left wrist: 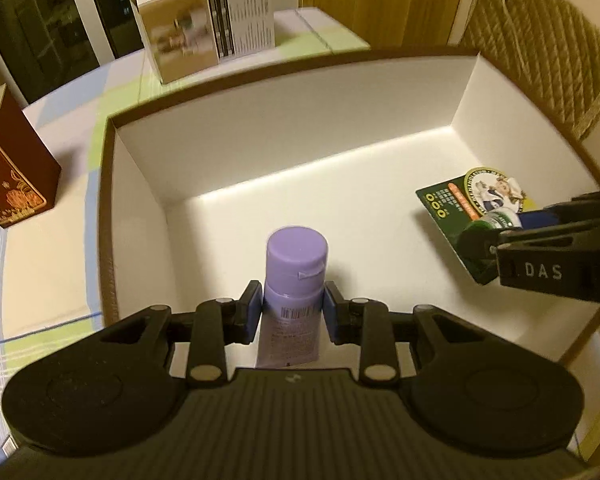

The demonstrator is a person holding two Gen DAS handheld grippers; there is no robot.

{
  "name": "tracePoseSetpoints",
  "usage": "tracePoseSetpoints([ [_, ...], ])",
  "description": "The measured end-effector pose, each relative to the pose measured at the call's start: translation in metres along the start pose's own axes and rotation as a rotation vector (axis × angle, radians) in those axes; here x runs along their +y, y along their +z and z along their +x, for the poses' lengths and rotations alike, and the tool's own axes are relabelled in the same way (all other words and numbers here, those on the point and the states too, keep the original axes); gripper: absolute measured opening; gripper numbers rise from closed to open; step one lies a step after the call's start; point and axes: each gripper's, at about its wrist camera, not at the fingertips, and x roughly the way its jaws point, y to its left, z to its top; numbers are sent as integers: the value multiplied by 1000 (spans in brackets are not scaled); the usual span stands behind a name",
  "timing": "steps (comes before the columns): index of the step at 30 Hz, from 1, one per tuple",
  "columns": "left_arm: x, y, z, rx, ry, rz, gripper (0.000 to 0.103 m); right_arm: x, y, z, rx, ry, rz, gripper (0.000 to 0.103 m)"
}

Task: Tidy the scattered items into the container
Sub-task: 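Lower both held items into the box and open both tools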

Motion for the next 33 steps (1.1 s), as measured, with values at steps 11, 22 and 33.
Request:
tracePoseSetpoints([
  [11, 2, -1, 6, 55, 15, -37, 56, 6, 2, -3, -50, -82, -60, 91],
  [22, -8, 0, 0, 35, 13, -4, 70, 7, -6, -18, -59, -74, -57, 91],
  [33, -12, 1, -21, -33, 53, 33, 83, 12, -7, -34, -176, -82, -36, 91],
])
